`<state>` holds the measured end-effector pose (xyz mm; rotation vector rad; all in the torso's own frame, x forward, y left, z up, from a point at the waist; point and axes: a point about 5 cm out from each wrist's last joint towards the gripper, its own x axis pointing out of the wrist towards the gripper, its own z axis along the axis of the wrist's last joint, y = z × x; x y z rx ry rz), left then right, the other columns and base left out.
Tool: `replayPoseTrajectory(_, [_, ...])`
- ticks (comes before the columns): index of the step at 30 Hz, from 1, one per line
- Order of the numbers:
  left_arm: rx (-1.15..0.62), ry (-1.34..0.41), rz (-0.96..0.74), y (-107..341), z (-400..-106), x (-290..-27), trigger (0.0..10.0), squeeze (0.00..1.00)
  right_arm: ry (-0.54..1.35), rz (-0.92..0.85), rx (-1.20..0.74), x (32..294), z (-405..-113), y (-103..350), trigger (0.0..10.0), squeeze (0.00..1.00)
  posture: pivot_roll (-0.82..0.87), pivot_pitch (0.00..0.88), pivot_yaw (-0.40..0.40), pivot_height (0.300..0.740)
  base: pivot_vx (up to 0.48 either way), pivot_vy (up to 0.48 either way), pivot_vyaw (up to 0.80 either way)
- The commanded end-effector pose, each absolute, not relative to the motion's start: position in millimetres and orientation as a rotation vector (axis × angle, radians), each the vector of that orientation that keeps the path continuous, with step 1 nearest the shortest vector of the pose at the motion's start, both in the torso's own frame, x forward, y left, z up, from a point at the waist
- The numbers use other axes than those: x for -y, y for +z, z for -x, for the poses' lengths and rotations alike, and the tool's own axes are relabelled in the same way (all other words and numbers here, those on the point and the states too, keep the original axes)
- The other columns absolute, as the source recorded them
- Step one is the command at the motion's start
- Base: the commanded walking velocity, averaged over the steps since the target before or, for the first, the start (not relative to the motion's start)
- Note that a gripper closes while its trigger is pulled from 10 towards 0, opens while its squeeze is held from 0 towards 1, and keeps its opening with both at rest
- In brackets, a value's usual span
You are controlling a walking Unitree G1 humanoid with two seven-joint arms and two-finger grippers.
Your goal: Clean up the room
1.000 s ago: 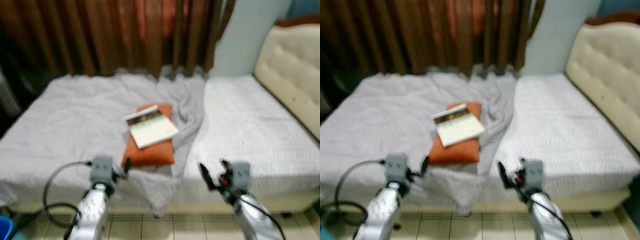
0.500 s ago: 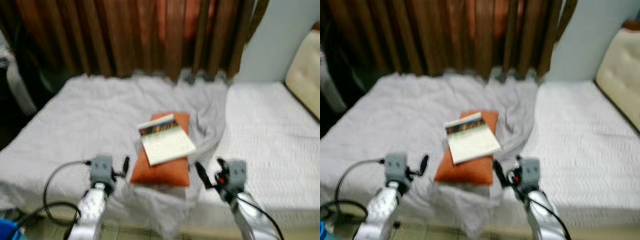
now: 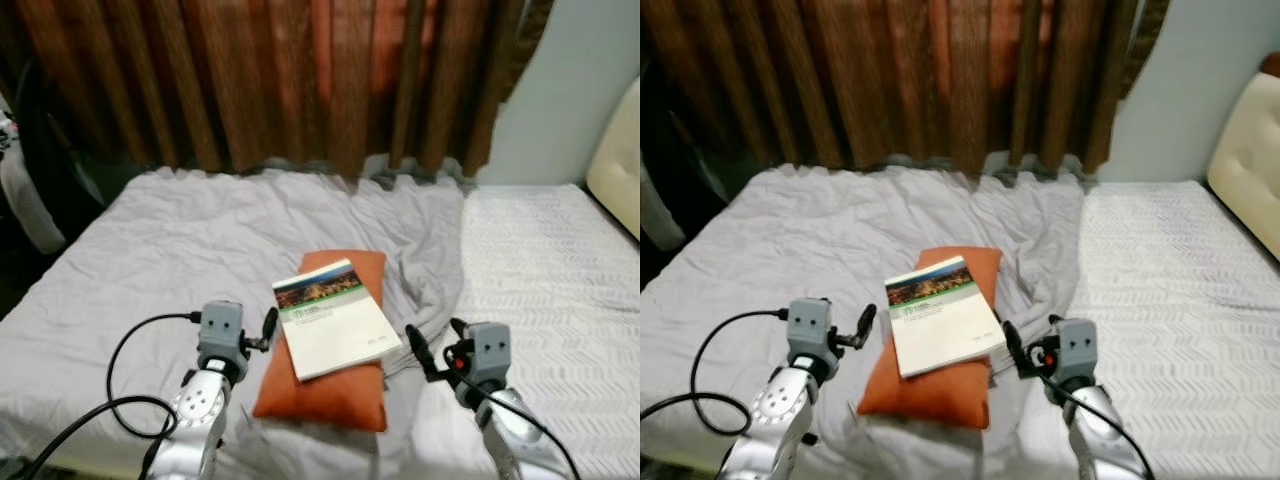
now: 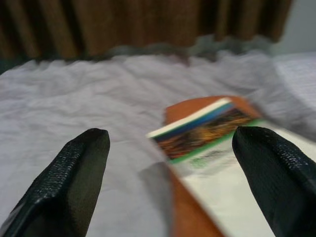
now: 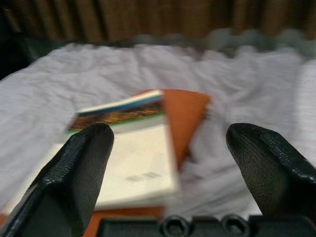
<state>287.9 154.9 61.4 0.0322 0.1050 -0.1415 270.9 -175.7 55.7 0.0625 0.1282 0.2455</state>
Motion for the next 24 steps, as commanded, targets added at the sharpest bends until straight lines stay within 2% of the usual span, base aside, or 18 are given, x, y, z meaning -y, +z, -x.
replayPoseTrajectory(1, [-0.113, -0.154, -0.032, 60, -288, -152, 10.0, 0.0, 0.234, -0.047, -0.129, 181, -270, 56, 10.0, 0.0, -0.03, 0.008, 0.024, 0.74, 0.472, 0.0, 0.0])
replayPoseTrajectory(4, [-0.113, -0.157, -0.03, 60, -288, -150, 10.0, 0.0, 0.234, -0.053, -0.131, 180, -270, 56, 10.0, 0.0, -0.03, 0.009, 0.024, 0.74, 0.472, 0.0, 0.0])
replayPoseTrajectory(7, [-0.106, -0.172, -0.034, 61, -285, -149, 10.0, 0.0, 0.231, -0.073, -0.134, 179, -284, 61, 10.0, 0.0, -0.02, 0.032, 0.038, 0.74, 0.401, 0.0, 0.0])
replayPoseTrajectory(13, [-0.055, -0.227, -0.045, 77, -285, -151, 10.0, 0.0, 0.242, -0.119, -0.122, 171, -312, 73, 10.0, 0.0, 0.02, 0.085, 0.06, 0.74, 0.0, 0.0, 0.0])
replayPoseTrajectory(14, [-0.012, -0.349, -0.03, 93, -282, -143, 10.0, 0.0, 0.25, -0.199, -0.126, 165, -326, 79, 10.0, 0.0, 0.05, 0.121, 0.07, 0.74, 0.0, 0.0, 0.0])
replayPoseTrajectory(16, [0.015, -0.514, 0.001, 111, -272, -131, 10.0, 0.0, 0.264, -0.266, -0.147, 160, -333, 81, 10.0, 0.0, 0.1, 0.186, 0.078, 0.74, 0.0, 0.0, 0.0])
replayPoseTrajectory(17, [0.015, -0.514, 0.001, 111, -272, -131, 10.0, 0.0, 0.264, -0.266, -0.147, 160, -333, 81, 10.0, 0.0, 0.1, 0.186, 0.078, 0.74, 0.0, 0.0, 0.0])
replayPoseTrajectory(18, [0.017, -0.603, 0.016, 119, -267, -124, 10.0, 0.0, 0.266, -0.302, -0.166, 159, -337, 80, 10.0, 0.0, 0.1, 0.197, 0.081, 0.74, 0.0, 0.0, 0.0])
replayPoseTrajectory(19, [0.005, -0.757, 0.028, 134, -256, -114, 10.0, 0.0, 0.258, -0.378, -0.206, 159, -343, 78, 10.0, 0.0, 0.15, 0.251, 0.093, 0.74, 0.0, 0.0, 0.0])
replayPoseTrajectory(22, [-0.004, -0.841, 0.068, 155, -244, -115, 10.0, 0.0, 0.248, -0.449, -0.235, 159, -346, 74, 10.0, 0.0, 0.19, 0.318, 0.125, 0.74, 0.0, 0.0, 0.0])
replayPoseTrajectory(24, [-0.004, -0.85, 0.085, 161, -242, -116, 10.0, 0.0, 0.235, -0.467, -0.242, 160, -347, 73, 10.0, 0.0, 0.19, 0.33, 0.132, 0.74, 0.0, 0.0, 0.0])
